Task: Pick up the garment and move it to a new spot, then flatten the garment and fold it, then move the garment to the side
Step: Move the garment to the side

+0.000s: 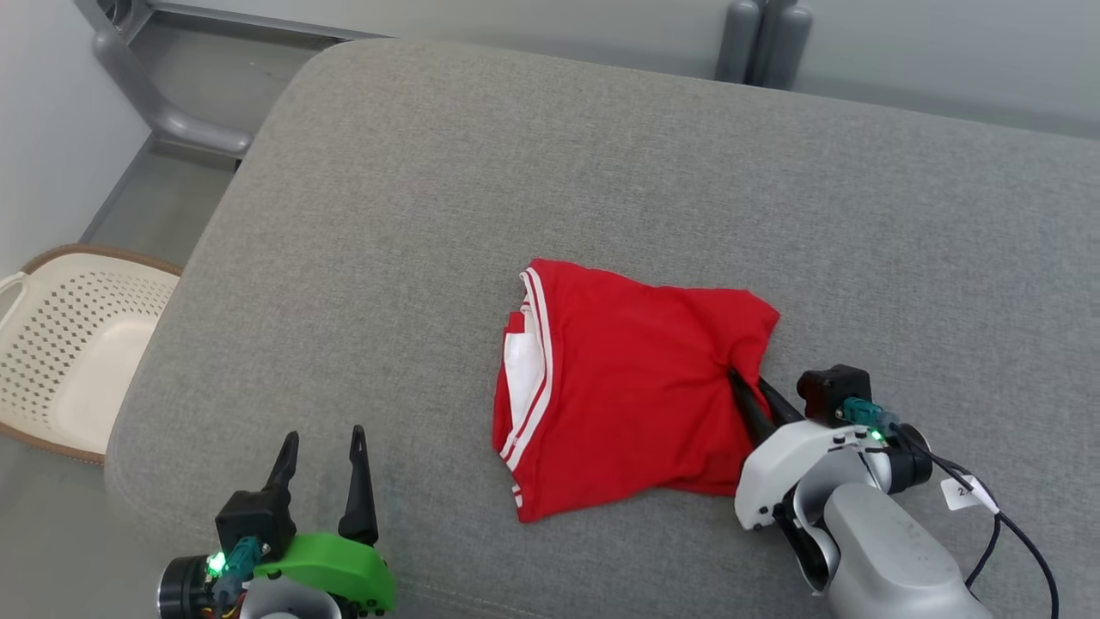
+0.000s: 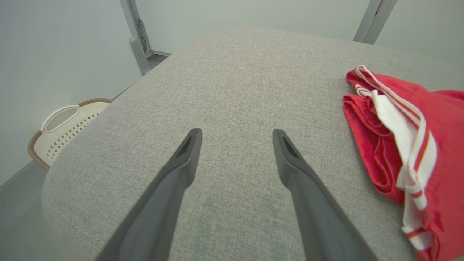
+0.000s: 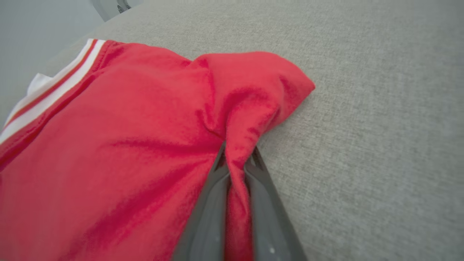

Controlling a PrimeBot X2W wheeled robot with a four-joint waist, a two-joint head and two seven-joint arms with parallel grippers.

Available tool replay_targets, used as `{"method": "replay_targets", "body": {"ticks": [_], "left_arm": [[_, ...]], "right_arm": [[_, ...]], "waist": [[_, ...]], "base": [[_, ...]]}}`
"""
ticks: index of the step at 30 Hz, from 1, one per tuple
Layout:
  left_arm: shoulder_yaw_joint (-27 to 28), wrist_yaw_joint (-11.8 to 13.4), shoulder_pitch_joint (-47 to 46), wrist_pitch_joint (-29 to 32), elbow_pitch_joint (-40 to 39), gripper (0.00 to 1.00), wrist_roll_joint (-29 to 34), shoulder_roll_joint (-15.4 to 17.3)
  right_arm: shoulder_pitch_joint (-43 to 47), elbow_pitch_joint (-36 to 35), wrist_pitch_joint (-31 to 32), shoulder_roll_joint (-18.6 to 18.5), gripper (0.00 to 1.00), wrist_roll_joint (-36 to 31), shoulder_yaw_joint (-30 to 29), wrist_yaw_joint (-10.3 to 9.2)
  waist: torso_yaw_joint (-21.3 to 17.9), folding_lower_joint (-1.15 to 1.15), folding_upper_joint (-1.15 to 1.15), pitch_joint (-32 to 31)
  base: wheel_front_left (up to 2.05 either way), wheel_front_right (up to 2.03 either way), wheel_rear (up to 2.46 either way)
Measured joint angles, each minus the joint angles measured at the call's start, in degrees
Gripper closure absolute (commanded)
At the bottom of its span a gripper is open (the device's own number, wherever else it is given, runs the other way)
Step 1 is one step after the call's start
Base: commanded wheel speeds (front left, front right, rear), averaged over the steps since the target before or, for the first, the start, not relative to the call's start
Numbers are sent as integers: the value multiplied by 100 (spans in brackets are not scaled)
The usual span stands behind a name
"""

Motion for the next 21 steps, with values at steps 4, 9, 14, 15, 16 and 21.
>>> {"method": "replay_targets", "body": {"ticks": [4, 9, 14, 15, 16, 21], "left_arm": [[60, -11, 20, 1, 14, 0, 74, 1], [108, -58, 24, 1, 31, 0, 168, 1], [88, -92, -20, 1, 45, 0, 210, 1], [85, -101, -35, 1, 48, 0, 215, 0], [62, -109, -50, 1, 57, 0, 225, 1], [-8, -122, -185, 1, 75, 0, 227, -1]], "right_arm": [[-1, -200, 10, -4, 100, 40, -29, 0], [18, -393, 11, -12, 100, 147, 37, -1], [78, -525, 10, -16, 100, 231, 138, -1], [91, -536, 10, -21, 100, 232, 177, -1], [101, -542, 10, -21, 100, 234, 196, -2], [123, -573, 10, -21, 100, 302, 316, -2]], "waist": [[-224, 0, 0, -18], [-678, 0, 0, -72], [-1313, 0, 0, -127], [-1460, 0, 0, -136], [-1576, 0, 0, -142], [-2304, 0, 0, -172]], "base": [[0, 0, 0], [0, 0, 0], [0, 0, 0], [0, 0, 0], [0, 0, 0], [0, 0, 0]]}}
